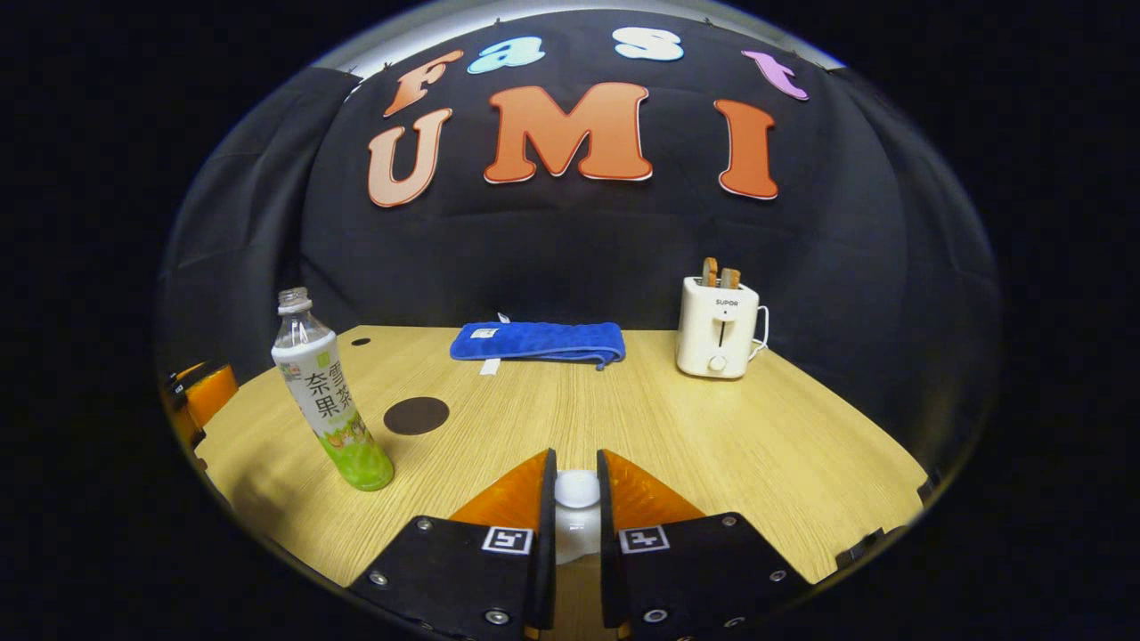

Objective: Open the teacup lid with one hand, grasp the water bottle and pour water into the teacup with the other hand; after pouring, place the water bottle on the coaster and then close the teacup lid.

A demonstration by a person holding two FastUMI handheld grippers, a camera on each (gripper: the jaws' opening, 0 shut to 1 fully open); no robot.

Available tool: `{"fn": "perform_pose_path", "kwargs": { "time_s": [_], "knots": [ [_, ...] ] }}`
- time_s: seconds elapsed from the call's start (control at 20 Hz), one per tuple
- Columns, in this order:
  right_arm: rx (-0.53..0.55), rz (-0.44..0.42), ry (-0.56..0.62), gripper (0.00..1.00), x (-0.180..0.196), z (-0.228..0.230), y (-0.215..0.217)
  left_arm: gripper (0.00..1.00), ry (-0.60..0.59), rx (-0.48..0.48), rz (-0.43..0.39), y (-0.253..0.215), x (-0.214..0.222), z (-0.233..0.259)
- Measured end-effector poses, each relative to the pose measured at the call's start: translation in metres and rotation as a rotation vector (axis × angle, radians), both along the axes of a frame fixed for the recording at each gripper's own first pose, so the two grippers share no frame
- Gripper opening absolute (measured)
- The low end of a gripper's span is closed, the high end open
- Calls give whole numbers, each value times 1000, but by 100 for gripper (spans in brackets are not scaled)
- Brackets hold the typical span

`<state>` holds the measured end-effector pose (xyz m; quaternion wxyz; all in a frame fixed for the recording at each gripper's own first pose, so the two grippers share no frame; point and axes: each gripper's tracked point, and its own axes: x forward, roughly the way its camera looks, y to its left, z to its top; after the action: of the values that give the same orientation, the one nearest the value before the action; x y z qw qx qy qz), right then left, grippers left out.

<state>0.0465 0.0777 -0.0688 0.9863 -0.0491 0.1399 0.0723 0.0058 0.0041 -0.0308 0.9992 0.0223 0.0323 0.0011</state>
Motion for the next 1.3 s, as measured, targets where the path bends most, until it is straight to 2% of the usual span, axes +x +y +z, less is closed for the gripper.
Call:
{"fn": "perform_pose_path", "kwargs": {
  "time_s": [0.4,0.65,0.95,1.3],
  "knots": [
    [17,-107,17,21,-16,-6,-61,99,41,0,-141,-63,-5,-15],
    [44,-166,29,21,-22,-12,-95,99,79,-12,-201,-96,11,-35],
    [60,-229,58,21,-24,-22,-126,99,131,-13,-192,-107,41,-60],
    [70,-275,91,21,-23,-33,-143,100,182,-29,-186,-110,69,-82]
  ]
}}
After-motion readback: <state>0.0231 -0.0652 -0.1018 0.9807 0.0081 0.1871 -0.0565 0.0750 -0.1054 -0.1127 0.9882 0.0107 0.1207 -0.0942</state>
